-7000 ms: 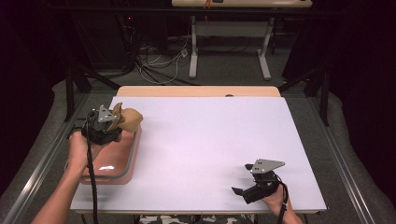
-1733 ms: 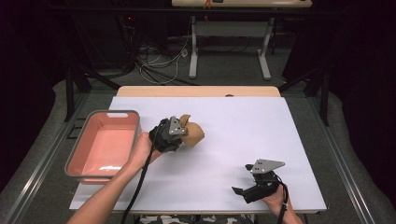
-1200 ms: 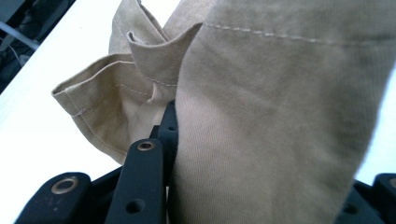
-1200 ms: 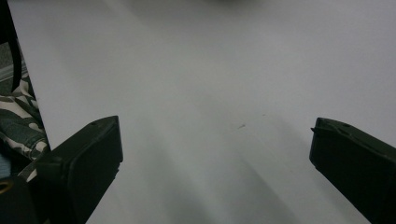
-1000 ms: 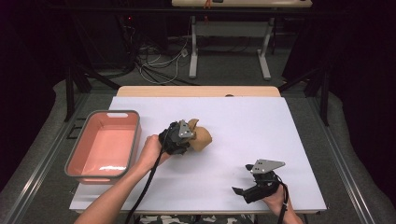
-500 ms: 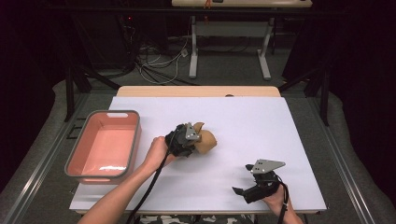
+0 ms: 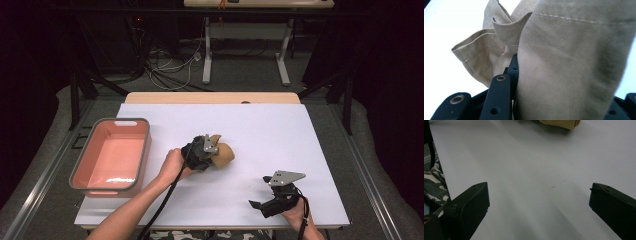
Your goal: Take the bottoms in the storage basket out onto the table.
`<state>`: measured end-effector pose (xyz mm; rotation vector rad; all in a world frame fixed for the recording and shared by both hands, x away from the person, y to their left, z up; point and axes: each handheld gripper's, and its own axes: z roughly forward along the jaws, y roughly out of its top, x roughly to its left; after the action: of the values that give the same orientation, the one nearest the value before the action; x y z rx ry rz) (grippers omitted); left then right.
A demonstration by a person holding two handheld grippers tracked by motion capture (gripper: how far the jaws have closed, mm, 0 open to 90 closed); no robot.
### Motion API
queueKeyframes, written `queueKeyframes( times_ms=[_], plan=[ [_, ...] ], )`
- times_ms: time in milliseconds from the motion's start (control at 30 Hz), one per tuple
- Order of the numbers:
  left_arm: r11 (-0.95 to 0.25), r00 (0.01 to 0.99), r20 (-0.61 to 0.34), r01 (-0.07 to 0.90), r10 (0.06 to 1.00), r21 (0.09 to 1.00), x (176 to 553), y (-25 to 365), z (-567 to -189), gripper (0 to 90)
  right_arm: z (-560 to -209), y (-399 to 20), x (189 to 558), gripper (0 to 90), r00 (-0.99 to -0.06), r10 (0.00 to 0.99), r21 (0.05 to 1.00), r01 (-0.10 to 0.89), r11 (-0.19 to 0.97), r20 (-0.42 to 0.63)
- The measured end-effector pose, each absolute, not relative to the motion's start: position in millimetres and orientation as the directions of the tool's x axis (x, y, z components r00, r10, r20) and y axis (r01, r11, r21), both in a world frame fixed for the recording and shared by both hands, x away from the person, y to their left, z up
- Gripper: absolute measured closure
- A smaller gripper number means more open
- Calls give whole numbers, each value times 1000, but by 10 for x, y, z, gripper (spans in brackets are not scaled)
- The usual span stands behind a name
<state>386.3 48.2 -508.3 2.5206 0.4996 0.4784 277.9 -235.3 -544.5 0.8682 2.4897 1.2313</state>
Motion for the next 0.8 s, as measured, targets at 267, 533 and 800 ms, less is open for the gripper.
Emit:
queueKeyframes(
  times_ms=[267,533,800],
  plan=[
    [-798,877,216,256,429,546,3866,421,-5170,579,-5450,-2348,2780,24,-801,596,782,406,473,56],
    [-782,884,189,256,427,568,3833,452,-5190,386,-5458,-2340,2781,25,-804,592,781,405,476,56],
    [-733,880,156,263,450,628,3729,599,-5166,202,-5469,-2342,2786,25,-805,590,779,409,476,62]
  ],
)
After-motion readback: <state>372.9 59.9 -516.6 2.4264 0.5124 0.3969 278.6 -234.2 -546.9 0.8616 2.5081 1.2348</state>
